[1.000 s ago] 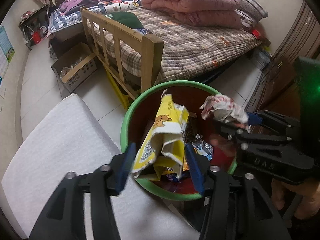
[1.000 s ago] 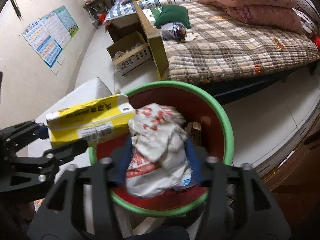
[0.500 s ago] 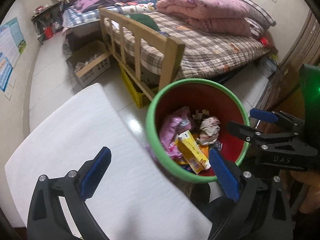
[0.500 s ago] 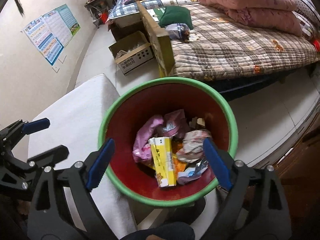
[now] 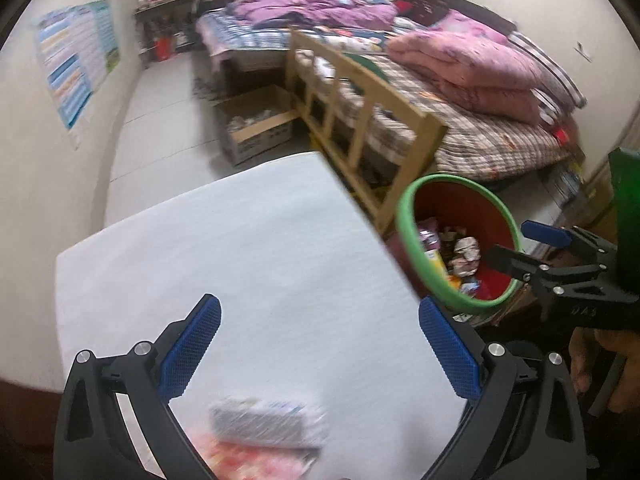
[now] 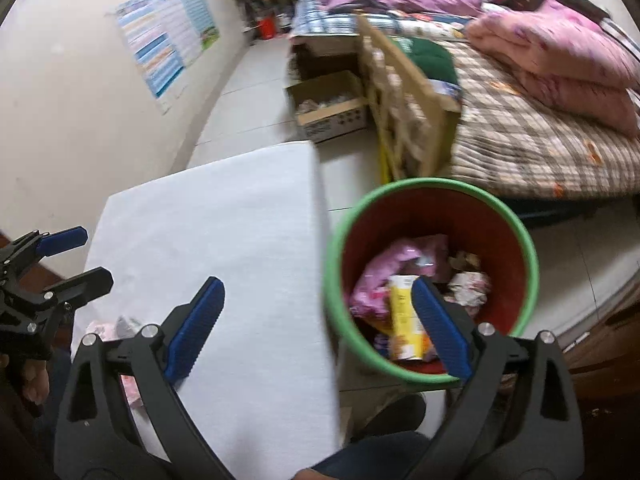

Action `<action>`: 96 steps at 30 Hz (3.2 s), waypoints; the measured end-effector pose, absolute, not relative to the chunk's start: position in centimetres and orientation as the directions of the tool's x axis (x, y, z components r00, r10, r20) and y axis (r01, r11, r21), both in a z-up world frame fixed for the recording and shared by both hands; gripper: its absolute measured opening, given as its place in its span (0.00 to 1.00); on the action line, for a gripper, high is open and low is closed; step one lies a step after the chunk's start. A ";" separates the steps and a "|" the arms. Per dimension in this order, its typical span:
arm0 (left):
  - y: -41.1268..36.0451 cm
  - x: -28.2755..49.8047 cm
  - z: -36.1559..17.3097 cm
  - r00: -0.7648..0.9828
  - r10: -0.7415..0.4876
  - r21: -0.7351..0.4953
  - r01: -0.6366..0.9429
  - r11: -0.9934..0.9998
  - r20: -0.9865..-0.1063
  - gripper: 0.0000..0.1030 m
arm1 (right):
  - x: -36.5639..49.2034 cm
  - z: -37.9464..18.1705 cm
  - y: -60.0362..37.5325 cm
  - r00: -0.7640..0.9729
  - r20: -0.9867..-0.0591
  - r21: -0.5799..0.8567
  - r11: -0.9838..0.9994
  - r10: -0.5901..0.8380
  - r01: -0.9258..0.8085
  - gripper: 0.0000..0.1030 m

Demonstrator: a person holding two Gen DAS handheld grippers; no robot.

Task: Collect trash
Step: 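Move both tools back over the table toward the Pocky box and milk carton, then grasp the white milk carton with the right tool while the left tool grasps the Pocky box, then carry the milk carton and Pocky box over the red bucket with both tools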

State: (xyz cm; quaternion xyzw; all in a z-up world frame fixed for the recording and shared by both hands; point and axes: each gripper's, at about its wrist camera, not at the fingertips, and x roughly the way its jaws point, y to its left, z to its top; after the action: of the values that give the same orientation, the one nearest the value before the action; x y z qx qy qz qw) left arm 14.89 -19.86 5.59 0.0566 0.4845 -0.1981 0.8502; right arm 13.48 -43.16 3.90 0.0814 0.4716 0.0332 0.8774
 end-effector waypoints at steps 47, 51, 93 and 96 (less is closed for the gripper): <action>-4.1 8.4 -9.8 0.219 -0.255 -0.283 -0.107 0.953 -0.942 0.77 | 12.5 -7.0 -20.6 0.221 -0.961 0.047 0.883 0.168 -0.468 0.74; -4.7 8.4 -10.1 0.212 -0.264 -0.286 -0.084 0.954 -0.941 0.71 | 12.8 -7.8 -20.1 0.197 -0.965 0.057 0.874 0.172 -0.482 0.63; -7.5 8.4 2.9 0.503 -0.201 -0.134 0.166 0.977 -0.841 0.29 | 9.7 2.7 -25.3 0.491 -0.844 0.079 0.956 0.215 -0.282 0.36; -8.1 8.5 4.4 0.532 -0.203 -0.121 0.185 0.975 -0.822 0.29 | 9.5 3.8 -26.1 0.518 -0.827 0.096 0.962 0.219 -0.254 0.36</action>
State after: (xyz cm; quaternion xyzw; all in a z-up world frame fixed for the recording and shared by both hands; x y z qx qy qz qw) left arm 8.49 -8.08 4.41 -0.0096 0.4707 -0.1106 0.8753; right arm 9.52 -26.06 3.79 -0.0183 0.4717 0.1359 0.8711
